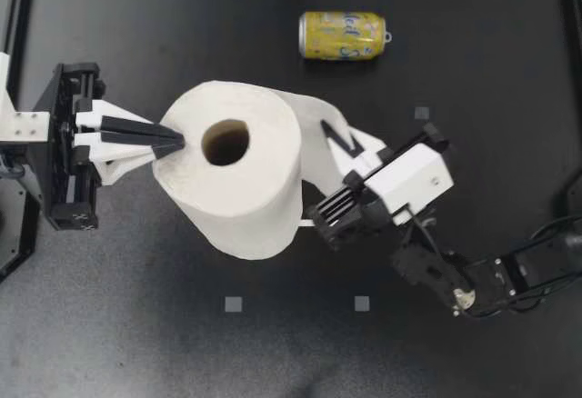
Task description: Pick up a piece of paper towel and place it on the spilled liquid.
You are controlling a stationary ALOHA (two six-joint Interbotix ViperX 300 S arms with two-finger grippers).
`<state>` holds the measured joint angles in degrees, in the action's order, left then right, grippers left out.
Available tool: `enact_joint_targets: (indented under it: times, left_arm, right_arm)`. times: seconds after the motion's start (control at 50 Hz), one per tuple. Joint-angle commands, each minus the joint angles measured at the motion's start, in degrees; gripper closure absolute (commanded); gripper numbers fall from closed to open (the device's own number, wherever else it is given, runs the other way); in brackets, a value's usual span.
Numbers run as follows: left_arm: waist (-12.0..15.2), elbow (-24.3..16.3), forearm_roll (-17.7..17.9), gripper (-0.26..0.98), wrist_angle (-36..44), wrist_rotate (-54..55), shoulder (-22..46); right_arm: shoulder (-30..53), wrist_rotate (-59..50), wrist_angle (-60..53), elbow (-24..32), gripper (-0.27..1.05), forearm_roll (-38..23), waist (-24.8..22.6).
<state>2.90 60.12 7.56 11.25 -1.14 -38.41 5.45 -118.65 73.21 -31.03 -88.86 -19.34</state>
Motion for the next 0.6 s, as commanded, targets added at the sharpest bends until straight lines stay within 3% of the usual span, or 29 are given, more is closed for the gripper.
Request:
enact_joint_targets:
  times: [0.0,0.28,0.44,0.58]
  left_arm:
    - [0.2,1.1,0.4,0.67,-0.6,0.1,1.3]
    - [0.2,1.6,0.6,0.67,-0.6,0.1,1.4]
    - [0.2,-0.2,1.1,0.67,-8.3,0.2,2.4]
    - [0.2,0.1,1.1,0.67,-7.4,-0.5,1.2]
  right_arm:
    - [-2.5,-0.1,1.5,-0.9,0.92,1.5,0.3]
    - [-4.1,-4.9,2.9,-8.9,0.92,5.4,1.5]
    - [-6.1,-6.9,3.1,-12.8,0.92,8.2,1.4]
    - [-8.4,-6.4,5.4,-16.7,0.92,9.4,1.4]
